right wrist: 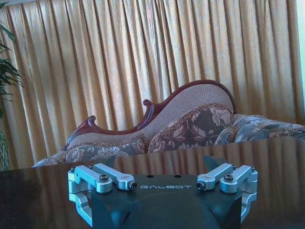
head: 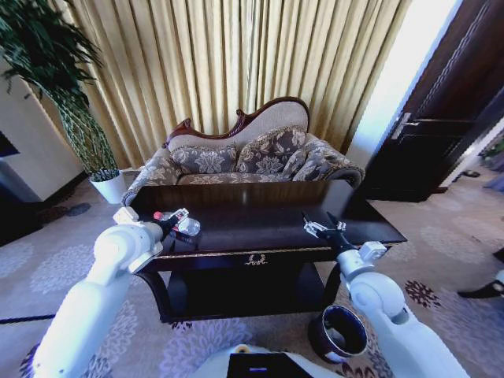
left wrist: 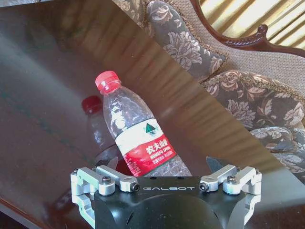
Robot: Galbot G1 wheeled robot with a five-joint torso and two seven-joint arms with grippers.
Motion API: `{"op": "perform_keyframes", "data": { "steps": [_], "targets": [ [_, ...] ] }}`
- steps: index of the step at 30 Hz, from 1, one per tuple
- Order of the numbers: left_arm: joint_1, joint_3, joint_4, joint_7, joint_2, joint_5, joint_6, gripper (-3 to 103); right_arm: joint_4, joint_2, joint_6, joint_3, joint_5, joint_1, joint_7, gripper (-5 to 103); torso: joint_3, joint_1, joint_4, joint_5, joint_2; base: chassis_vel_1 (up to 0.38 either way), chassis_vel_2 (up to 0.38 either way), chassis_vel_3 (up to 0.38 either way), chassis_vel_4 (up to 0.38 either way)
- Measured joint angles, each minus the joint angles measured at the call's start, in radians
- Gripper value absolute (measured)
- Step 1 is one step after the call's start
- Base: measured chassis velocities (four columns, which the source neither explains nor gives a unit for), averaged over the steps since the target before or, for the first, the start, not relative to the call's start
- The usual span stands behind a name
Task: Move to the front of the table and place the trash on the table into the trash bin.
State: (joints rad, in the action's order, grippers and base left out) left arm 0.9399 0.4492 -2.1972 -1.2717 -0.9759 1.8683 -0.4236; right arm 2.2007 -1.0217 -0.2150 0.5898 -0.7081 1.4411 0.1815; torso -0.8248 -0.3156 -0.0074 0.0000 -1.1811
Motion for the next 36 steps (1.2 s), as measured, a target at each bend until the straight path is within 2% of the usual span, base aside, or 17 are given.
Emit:
{"op": "perform_keyframes", "data": {
  "steps": [21, 31, 32, 36],
  "targets": [
    [-0.07, -0.024, 0.091, -0.018, -0.018, 0.012, 0.0, 100, -0.004, -0.005, 0.007, -0.001, 0.014, 0.006, -0.001, 100, 0.0, 0.0, 0.0, 0.0, 0.0, 0.0, 0.0, 0.0, 0.0],
    [-0.075, -0.028, 0.097, -0.017, -0.017, 0.02, -0.004, 100, -0.001, -0.004, 0.009, 0.001, 0.015, 0.008, -0.001, 100, 0.0, 0.0, 0.0, 0.0, 0.0, 0.0, 0.0, 0.0, 0.0],
    [-0.074, -0.03, 0.097, -0.017, -0.019, 0.02, -0.004, 103, 0.0, -0.004, 0.009, 0.0, 0.015, 0.008, -0.001, 100, 0.0, 0.0, 0.0, 0.0, 0.0, 0.0, 0.0, 0.0, 0.0],
    [-0.074, -0.034, 0.102, -0.016, -0.03, 0.02, -0.006, 96, -0.001, -0.004, 0.009, 0.001, 0.017, 0.01, -0.001, 100, 0.0, 0.0, 0.0, 0.0, 0.0, 0.0, 0.0, 0.0, 0.0]
  ]
}}
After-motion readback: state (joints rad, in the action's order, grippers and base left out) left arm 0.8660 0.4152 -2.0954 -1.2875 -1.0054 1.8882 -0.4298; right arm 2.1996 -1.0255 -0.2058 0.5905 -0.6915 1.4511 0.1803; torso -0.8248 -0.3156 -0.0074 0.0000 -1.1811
